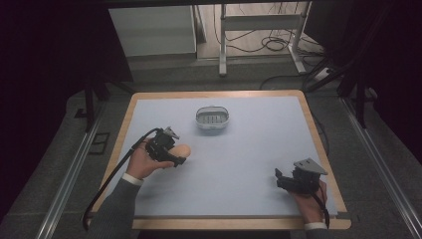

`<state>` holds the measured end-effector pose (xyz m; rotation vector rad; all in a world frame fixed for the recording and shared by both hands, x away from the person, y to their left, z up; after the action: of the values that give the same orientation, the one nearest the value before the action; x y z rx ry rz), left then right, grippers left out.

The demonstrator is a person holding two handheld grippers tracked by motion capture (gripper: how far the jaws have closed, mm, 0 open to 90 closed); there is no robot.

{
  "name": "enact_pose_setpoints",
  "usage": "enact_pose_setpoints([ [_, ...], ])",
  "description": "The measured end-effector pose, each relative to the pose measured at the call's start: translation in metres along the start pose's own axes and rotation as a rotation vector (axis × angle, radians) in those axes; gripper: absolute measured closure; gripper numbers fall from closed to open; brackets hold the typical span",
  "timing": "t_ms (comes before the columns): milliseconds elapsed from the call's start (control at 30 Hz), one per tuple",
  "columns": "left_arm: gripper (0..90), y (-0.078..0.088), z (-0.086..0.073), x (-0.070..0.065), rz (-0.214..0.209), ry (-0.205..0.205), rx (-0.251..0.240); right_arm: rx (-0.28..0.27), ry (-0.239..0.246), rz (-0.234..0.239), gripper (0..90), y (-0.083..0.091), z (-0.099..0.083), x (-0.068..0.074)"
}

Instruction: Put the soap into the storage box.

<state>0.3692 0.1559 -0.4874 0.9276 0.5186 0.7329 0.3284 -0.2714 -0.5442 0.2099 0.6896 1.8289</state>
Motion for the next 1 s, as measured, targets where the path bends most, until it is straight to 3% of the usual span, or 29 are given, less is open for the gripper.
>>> enact_pose_setpoints([
  [1000, 31.9, 0.005, 0.028, 0.003, 0.017, -0.021, -0.026, -0.002, -0.005, 0.002, 6.7, 0.000, 0.000, 0.000],
])
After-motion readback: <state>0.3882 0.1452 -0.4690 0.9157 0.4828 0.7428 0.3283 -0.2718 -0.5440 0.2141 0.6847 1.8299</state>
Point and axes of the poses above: each handheld gripper's, and its own axes: y roughly backward along the jaws, z roughly out of its top, x roughly to its left, the point moved 3 cm from there along -y, roughly forward along the jaws, and after that the axes turned 6 degrees about y, right-handed, at the moved point
